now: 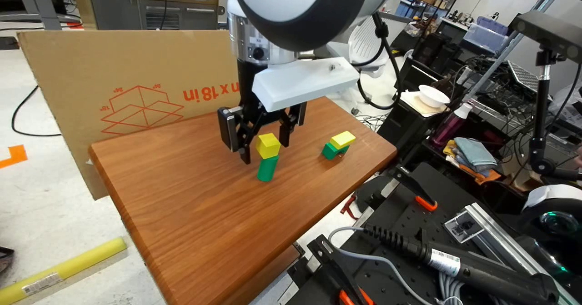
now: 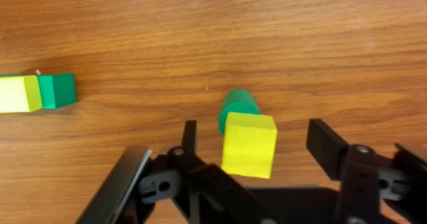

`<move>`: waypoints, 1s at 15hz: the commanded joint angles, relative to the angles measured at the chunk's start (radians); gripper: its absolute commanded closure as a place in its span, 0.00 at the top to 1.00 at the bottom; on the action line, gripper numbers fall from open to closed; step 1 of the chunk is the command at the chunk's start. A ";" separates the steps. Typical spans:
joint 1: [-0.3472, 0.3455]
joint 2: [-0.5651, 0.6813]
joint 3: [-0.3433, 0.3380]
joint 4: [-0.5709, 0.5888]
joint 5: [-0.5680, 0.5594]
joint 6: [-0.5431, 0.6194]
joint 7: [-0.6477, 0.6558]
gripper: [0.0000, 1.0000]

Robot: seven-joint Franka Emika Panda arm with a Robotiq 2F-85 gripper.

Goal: Move the rectangular block backward, place the yellow rectangular block above it, then place the yellow cube at the top of the stack

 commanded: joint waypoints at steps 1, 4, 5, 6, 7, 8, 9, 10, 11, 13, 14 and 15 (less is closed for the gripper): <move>0.025 -0.011 -0.015 0.011 -0.010 -0.014 0.010 0.53; 0.030 -0.011 -0.018 0.010 -0.017 -0.011 0.014 0.30; 0.031 -0.012 -0.019 0.010 -0.019 -0.013 0.014 0.22; 0.033 -0.015 -0.022 0.010 -0.022 -0.012 0.016 0.15; 0.032 -0.017 -0.022 0.010 -0.023 -0.012 0.016 0.08; 0.031 -0.021 -0.024 0.008 -0.024 -0.011 0.015 0.08; 0.030 -0.025 -0.025 0.006 -0.024 -0.013 0.013 0.08; 0.024 -0.032 -0.024 0.003 -0.021 -0.018 0.004 0.08; 0.019 -0.039 -0.023 0.001 -0.017 -0.027 -0.005 0.08; 0.005 -0.063 -0.026 -0.019 -0.022 -0.038 -0.038 0.08; -0.008 -0.076 -0.029 -0.034 -0.025 -0.041 -0.068 0.08; -0.020 -0.084 -0.033 -0.042 -0.025 -0.047 -0.097 0.08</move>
